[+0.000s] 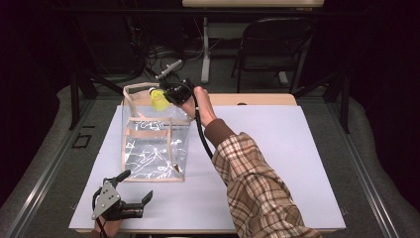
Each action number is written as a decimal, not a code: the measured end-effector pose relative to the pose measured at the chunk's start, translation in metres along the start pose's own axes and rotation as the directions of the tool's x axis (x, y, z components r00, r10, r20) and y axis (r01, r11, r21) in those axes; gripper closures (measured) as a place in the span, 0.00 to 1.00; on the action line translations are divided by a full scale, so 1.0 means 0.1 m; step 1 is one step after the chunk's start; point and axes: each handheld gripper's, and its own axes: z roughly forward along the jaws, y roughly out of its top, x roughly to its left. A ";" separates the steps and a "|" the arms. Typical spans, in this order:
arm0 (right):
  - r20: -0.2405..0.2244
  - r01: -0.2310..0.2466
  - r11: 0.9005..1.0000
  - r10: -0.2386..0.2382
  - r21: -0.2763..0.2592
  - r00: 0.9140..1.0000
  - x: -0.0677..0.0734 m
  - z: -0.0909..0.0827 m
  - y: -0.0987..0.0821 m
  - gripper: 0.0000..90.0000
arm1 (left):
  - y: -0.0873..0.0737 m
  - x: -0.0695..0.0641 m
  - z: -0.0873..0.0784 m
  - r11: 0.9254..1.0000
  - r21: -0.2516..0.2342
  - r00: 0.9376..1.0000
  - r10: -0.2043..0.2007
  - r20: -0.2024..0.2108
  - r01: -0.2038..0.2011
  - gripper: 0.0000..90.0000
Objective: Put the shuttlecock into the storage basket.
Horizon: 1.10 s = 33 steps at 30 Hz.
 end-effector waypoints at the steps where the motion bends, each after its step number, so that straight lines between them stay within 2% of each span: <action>1: 0.000 0.000 1.000 0.000 0.000 1.000 0.00 0.00 0.00 0.99 | 0.00 0.00 0.00 1.000 0.000 1.000 0.000 0.000 0.000 0.00; 18: 0.005 0.012 1.000 -0.012 0.029 1.000 0.05 0.12 0.00 0.99 | 0.00 0.00 0.00 1.000 -0.001 1.000 -0.002 -0.001 0.002 0.00; 33: 0.028 0.014 0.998 -0.015 0.054 1.000 0.11 0.21 0.01 0.99 | 0.00 0.00 -0.01 1.000 -0.003 1.000 -0.004 -0.001 0.004 0.00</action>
